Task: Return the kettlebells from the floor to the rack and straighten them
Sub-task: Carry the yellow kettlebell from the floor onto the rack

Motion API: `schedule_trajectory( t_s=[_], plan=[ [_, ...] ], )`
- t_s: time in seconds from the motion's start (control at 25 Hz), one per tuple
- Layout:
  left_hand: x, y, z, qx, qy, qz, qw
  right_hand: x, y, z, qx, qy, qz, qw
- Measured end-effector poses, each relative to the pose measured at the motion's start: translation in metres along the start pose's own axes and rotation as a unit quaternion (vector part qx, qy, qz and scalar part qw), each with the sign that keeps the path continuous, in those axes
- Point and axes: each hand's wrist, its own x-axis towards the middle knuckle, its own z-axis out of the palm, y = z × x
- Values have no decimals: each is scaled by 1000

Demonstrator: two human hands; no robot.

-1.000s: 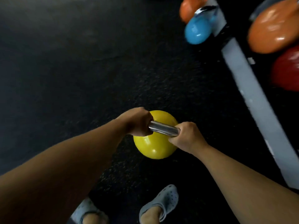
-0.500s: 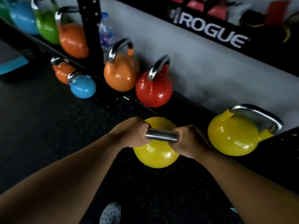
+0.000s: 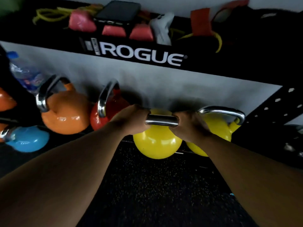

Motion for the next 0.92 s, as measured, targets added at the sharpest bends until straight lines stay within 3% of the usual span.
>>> schedule_trajectory(
  t_s=[0.32,0.6,0.92],
  plan=[
    [61,-18,34,-28,-5,-33,999,47,32,31,12,-8,55,998],
    [113,-22,43,-81,-10,-86,993,86,55,45,62,-13,160,985],
    [119,-25,50,-95,24,-68,993,85,56,48,74,15,161,984]
  ],
)
